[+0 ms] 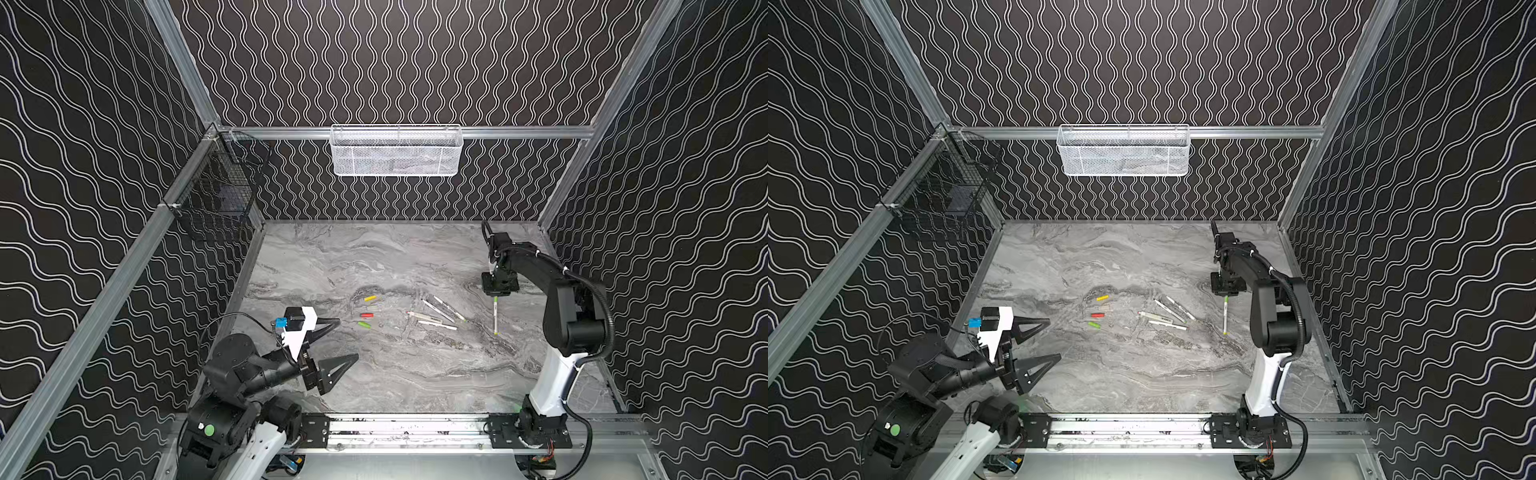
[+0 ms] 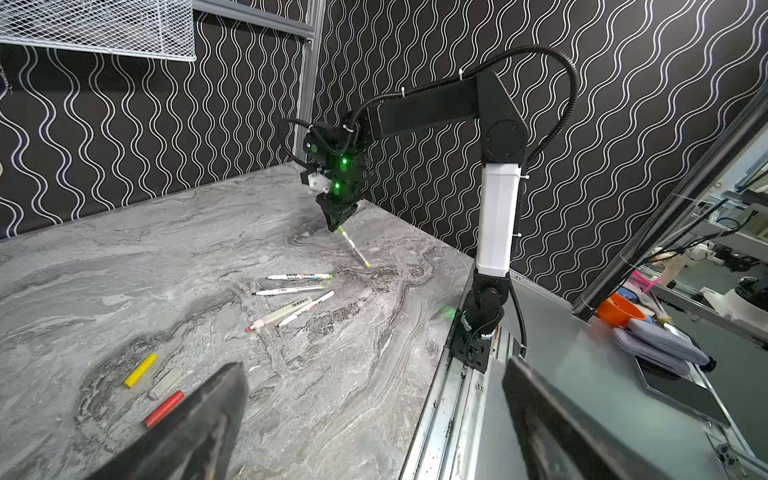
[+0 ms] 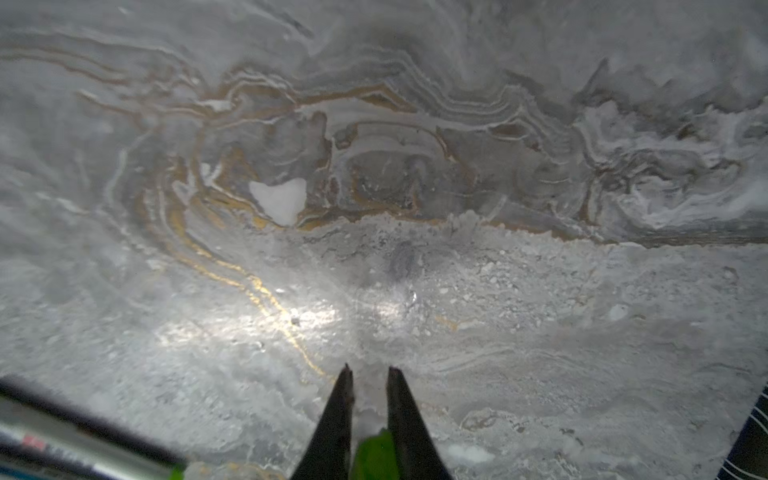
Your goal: Insert the pens into the pen caps
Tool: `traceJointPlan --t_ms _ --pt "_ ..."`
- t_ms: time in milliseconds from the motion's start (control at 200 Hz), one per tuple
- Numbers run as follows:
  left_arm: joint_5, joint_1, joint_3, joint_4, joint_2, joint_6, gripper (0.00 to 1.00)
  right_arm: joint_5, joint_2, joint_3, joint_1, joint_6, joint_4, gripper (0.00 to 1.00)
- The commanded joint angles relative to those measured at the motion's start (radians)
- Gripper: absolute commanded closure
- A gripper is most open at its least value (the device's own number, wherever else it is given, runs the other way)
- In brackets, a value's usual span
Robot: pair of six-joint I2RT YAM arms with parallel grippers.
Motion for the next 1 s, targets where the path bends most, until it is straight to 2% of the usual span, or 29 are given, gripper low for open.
traceJointPlan --t_ms 0,115,350,420,526,676,996 --pt "-0.008 -0.001 0.0 0.018 0.005 0.002 0.01 0.011 0.007 0.002 -0.002 -0.009 0.012 0.74" --pt "-0.007 0.0 0.0 0.019 0.011 0.003 0.01 -0.003 -0.005 -0.009 -0.006 -0.012 0.026 0.68" --pt "-0.011 -0.001 0.001 0.016 0.013 0.002 0.01 -0.036 -0.04 0.0 -0.004 -0.011 0.015 0.63" --pt "-0.013 -0.001 0.0 0.017 0.01 0.001 0.01 -0.076 -0.086 -0.011 0.011 -0.013 0.024 0.6" --pt "-0.017 0.0 0.001 0.016 0.015 0.003 0.01 -0.211 -0.167 -0.059 0.042 -0.032 0.066 0.51" --pt "-0.016 -0.001 0.001 0.016 0.018 0.002 0.01 -0.351 -0.274 -0.167 0.142 -0.058 0.123 0.43" --pt "-0.005 -0.001 0.0 0.019 0.023 0.001 0.01 -0.436 -0.493 -0.481 0.396 0.075 0.274 0.38"
